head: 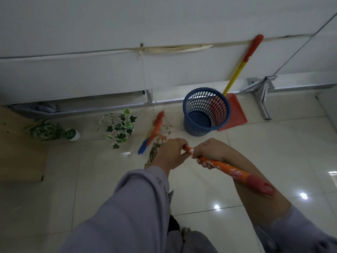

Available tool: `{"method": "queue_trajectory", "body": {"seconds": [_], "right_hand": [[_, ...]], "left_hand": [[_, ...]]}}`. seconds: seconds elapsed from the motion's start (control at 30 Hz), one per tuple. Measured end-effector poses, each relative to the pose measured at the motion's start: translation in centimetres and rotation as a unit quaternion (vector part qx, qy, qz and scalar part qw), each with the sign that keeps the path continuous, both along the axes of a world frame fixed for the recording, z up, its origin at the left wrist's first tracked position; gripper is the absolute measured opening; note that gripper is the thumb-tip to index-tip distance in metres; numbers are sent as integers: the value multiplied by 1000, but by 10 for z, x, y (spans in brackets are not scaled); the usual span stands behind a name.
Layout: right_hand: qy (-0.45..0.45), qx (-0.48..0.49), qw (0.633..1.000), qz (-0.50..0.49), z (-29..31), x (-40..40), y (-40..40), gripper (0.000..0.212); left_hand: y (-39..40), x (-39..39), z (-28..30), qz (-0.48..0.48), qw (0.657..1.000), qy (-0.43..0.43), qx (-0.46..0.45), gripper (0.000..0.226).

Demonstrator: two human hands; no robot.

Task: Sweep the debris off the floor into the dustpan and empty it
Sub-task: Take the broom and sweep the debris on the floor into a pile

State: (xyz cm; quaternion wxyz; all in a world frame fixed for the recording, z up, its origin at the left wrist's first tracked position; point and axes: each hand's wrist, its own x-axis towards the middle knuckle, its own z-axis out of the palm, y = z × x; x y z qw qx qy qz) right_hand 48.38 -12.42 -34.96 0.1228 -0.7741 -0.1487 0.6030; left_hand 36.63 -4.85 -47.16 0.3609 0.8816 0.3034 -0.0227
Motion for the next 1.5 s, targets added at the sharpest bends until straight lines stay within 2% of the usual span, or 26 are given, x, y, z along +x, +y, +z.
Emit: {"method": "queue_trajectory", "body": {"seconds": [0.1, 0.2, 0.37, 0.43, 0.5, 0.6, 0.73, 0.87, 0.97, 1.03, 1.13, 1.3, 1.37, 1.5], "right_hand": [[-73, 15, 995, 70, 17, 2, 8, 24], [-155, 34, 973, 165, 26, -1, 18, 21], [-291, 5, 896, 334, 19, -19, 36, 7], [-325, -20, 873, 364, 1, -26, 41, 30], [-318, -49, 861, 394, -16, -33, 42, 46], [-291, -72, 862, 410, -35, -43, 40, 58], [-222, -124, 860, 442, -35, -51, 31, 60], [-238, -146, 847, 453, -16, -45, 28, 55], [-283, -106, 842, 446, 0, -38, 33, 52], [-301, -79, 840, 445, 4, -37, 39, 53], [-299, -42, 856, 420, -4, -45, 51, 57], [-237, -9, 884, 403, -24, -70, 45, 41], [-208, -20, 891, 403, -29, -77, 30, 43], [-212, -28, 876, 432, -37, -85, -10, 53]], "left_hand": [[1, 8, 13, 15, 999, -33, 13, 26], [5, 13, 21, 27, 999, -26, 15, 29], [13, 22, 16, 5, 1000, 25, -10, 29], [15, 25, 11, -11, 996, 82, -27, 35], [14, 25, 4, -35, 990, 132, -34, 40], [11, 17, -9, -70, 982, 170, -39, 41], [0, 1, -21, -81, 978, 187, -49, 44], [-2, 4, -12, -63, 984, 165, -33, 38], [7, 15, -5, -27, 993, 104, -50, 36], [13, 19, -4, -19, 993, 99, -56, 40], [23, 18, -9, -34, 990, 136, -30, 47], [21, 0, -29, -92, 963, 253, -11, 44], [6, -10, -33, -106, 955, 275, -21, 45], [-31, -25, -44, -133, 946, 294, -16, 45]]}}
